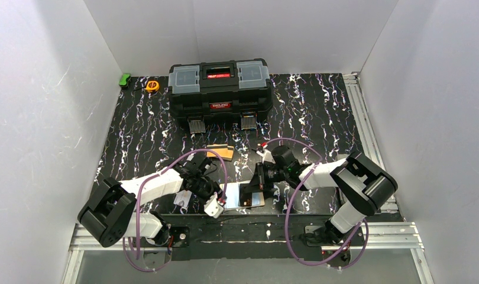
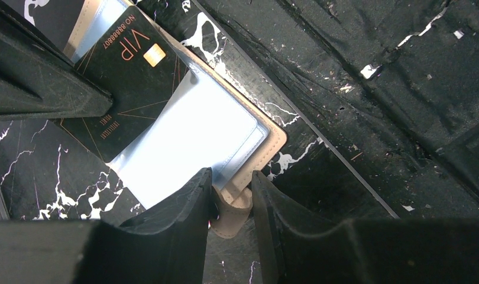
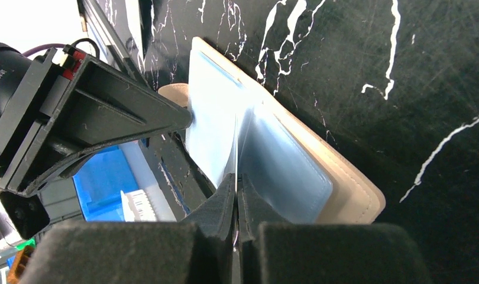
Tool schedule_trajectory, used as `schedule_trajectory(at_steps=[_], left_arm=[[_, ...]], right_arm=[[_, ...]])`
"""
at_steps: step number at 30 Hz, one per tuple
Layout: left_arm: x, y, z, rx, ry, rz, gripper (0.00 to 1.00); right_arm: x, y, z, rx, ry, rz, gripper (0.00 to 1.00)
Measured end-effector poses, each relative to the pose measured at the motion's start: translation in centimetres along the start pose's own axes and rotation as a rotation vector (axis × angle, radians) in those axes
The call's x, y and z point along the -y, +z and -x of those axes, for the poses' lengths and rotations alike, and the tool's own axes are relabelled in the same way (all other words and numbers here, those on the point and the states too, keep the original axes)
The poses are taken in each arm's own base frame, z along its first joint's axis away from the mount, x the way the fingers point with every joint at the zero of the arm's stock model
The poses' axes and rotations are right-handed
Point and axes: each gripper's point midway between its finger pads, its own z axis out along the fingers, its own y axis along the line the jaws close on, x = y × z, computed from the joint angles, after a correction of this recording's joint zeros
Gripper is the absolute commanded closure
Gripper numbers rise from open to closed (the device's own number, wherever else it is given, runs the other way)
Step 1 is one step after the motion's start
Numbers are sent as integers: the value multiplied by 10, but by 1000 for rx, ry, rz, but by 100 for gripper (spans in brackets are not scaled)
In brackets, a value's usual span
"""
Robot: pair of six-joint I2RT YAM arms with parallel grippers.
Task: Put the credit cards into the card holder
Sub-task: Insert the credit card into the card holder.
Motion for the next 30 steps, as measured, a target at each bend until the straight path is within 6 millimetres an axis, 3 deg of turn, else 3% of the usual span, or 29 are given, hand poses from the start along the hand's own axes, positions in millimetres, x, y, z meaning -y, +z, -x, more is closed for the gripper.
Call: schedule_trajectory(at_steps=[30], left_arm=[[1, 1, 1, 0, -20, -10, 74]], right_arm=[[5, 9, -2, -105, -26, -95, 90]])
